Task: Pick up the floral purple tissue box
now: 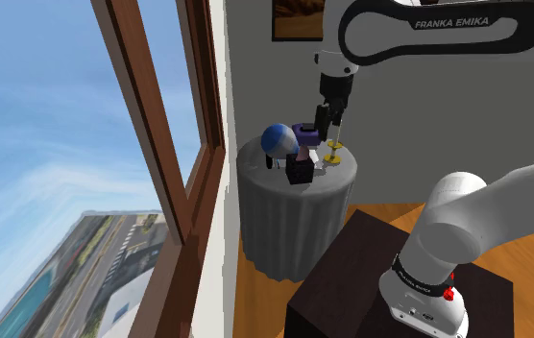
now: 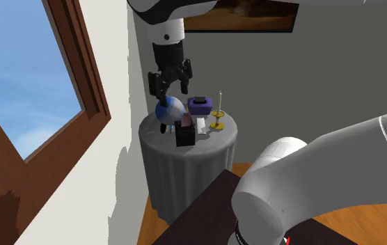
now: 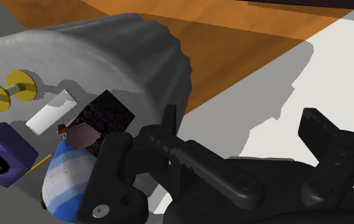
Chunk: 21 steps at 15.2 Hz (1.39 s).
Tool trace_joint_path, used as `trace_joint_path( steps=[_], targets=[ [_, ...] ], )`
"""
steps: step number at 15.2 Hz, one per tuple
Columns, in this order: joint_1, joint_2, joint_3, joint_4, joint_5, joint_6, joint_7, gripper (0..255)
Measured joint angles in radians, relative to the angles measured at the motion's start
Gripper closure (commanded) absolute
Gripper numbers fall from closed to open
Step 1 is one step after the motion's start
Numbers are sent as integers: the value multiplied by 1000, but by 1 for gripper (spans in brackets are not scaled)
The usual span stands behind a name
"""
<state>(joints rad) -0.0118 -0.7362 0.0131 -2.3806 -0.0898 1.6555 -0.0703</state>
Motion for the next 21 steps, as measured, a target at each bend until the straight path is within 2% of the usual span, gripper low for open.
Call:
trace_joint_path(
  steps=[4, 10, 16, 21],
  targets=[
    [-4, 31, -41, -17, -21, 50, -60, 0],
    [-17, 152, -167, -33, -74, 197, -244, 0],
    [-14, 344, -280, 15, -80, 349, -427, 0],
    [-6, 531, -361, 96, -37, 454, -597, 0]
  ],
)
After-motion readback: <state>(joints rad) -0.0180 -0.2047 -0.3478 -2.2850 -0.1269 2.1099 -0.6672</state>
